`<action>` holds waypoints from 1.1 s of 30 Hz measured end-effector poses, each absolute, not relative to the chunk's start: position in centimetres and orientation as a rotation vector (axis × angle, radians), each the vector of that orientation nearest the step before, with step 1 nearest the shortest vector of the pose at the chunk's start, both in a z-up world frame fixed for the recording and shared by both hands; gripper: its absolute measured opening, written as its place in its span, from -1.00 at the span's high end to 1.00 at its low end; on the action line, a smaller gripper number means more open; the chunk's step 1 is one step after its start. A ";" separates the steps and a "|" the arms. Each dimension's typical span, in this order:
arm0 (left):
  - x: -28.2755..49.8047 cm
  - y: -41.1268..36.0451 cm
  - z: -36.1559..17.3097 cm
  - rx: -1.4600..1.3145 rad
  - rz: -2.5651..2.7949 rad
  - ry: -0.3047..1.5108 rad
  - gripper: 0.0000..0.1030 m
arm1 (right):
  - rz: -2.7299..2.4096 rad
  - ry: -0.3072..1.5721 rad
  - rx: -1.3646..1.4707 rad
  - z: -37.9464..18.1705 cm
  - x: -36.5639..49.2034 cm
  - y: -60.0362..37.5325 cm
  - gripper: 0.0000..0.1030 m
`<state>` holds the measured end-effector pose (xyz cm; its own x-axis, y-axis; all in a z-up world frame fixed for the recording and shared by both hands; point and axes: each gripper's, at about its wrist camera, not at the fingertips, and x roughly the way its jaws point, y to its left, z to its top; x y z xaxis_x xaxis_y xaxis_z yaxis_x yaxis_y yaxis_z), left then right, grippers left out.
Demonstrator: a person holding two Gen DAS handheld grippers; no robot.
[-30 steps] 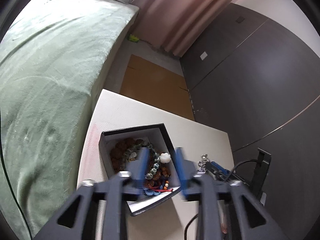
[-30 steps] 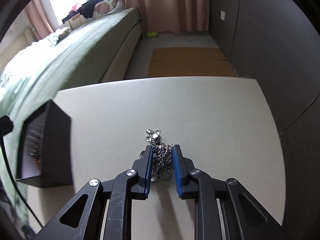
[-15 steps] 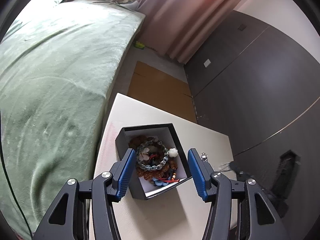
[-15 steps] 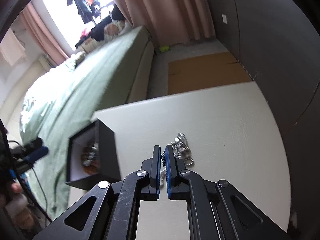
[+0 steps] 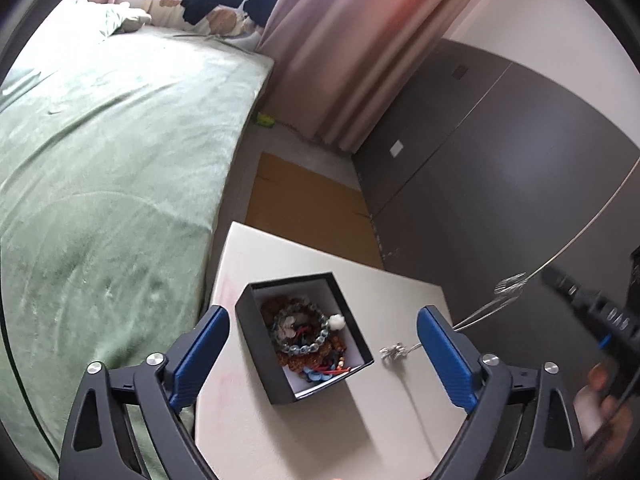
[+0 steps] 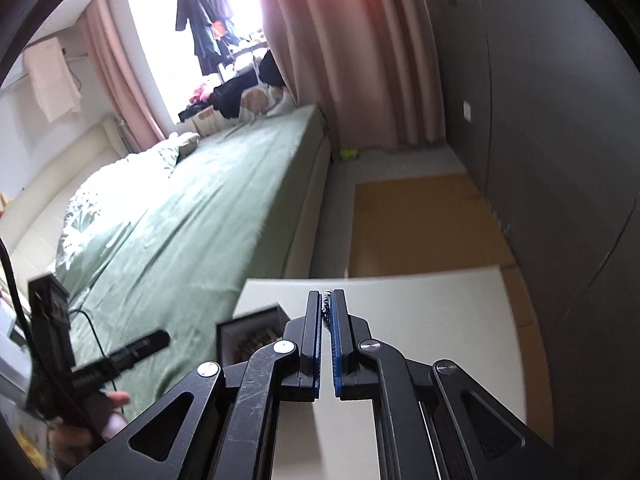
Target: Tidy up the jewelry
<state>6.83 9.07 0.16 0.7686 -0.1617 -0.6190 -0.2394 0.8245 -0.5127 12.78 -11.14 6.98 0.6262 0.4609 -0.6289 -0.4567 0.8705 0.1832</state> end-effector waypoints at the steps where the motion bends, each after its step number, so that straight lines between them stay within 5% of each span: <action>1: 6.7 9.3 0.2 -0.620 0.043 0.700 -0.87 | 0.521 0.706 -0.004 8.0 12.5 -10.8 0.97; 8: 6.2 10.9 0.3 -0.674 0.030 0.685 -0.87 | 0.514 0.609 -0.091 13.7 10.8 -7.7 0.98; 12: 5.5 11.7 0.4 -0.689 0.027 0.671 -0.87 | 0.454 0.675 -0.100 11.9 11.5 -7.3 0.97; 14: 5.2 12.1 0.5 -0.695 0.028 0.666 -0.87 | 0.416 0.754 -0.085 8.9 12.7 -7.8 0.73; 16: 5.0 12.3 0.5 -0.696 0.034 0.663 -0.88 | 0.392 0.803 -0.064 6.1 13.5 -8.5 0.04; 33: 6.3 12.0 -1.5 -0.675 0.121 0.704 -0.82 | 0.328 1.178 0.155 -12.9 18.0 -11.7 -0.04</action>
